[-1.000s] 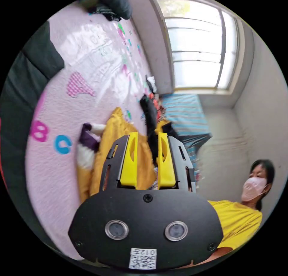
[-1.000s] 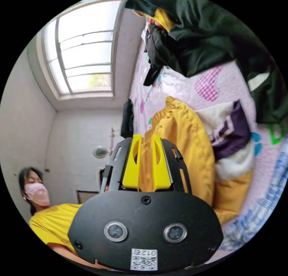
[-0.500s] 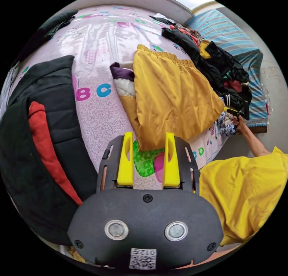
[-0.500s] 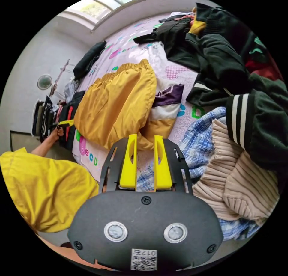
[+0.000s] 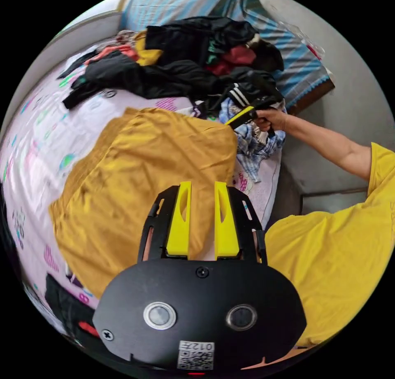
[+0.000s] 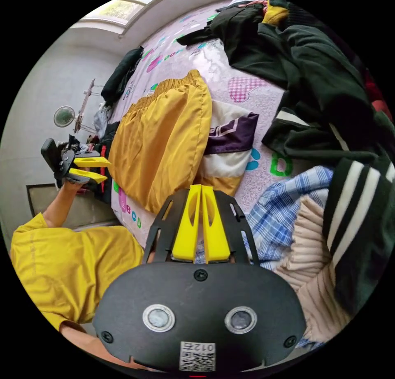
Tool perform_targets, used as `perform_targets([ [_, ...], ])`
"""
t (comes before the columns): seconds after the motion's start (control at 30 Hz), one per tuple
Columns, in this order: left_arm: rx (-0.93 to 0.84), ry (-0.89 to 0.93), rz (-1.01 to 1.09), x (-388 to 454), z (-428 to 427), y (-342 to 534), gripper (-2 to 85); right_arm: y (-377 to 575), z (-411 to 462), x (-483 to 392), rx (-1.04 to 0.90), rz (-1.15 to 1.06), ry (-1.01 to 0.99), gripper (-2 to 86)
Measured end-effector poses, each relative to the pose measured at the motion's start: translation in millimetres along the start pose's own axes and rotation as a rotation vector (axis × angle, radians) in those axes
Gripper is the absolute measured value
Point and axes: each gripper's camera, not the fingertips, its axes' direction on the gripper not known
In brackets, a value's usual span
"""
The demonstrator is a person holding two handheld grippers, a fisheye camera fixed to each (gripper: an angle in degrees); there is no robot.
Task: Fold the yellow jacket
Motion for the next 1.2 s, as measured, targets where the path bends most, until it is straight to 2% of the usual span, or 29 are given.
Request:
perform_targets([
  [0.17, -0.128, 0.012, 0.056, 37, 51, -136, 7.4, -43, 30, 23, -0.275, -0.048, -0.138, 0.7],
  [0.33, -0.198, -0.015, -0.110, 29, 78, -197, 6.3, -49, 62, 33, -0.531, -0.201, -0.231, 0.6],
  [0.53, -0.357, -0.087, -0.160, 32, 105, -222, 5.5, -10, 86, 42, -0.845, -0.373, 0.022, 0.7],
  [0.6, -0.333, -0.079, -0.177, 34, 98, -225, 5.1, 0, 80, 43, -0.785, -0.385, 0.048, 0.8],
  [0.73, -0.214, -0.047, -0.132, 58, 64, -228, 4.3, 25, 26, 45, -0.397, -0.332, 0.051, 2.1],
  [0.87, -0.243, -0.049, -0.084, 76, 68, -232, 4.0, 72, -10, 48, -0.123, -0.376, -0.047, 6.8],
  [1.03, -0.291, -0.069, -0.043, 93, 90, -239, 3.4, 90, 5, 50, -0.072, -0.422, -0.032, 8.4],
  [1.2, -0.349, -0.092, -0.015, 102, 108, -234, 3.0, 82, 33, 59, -0.091, -0.405, -0.095, 2.9],
])
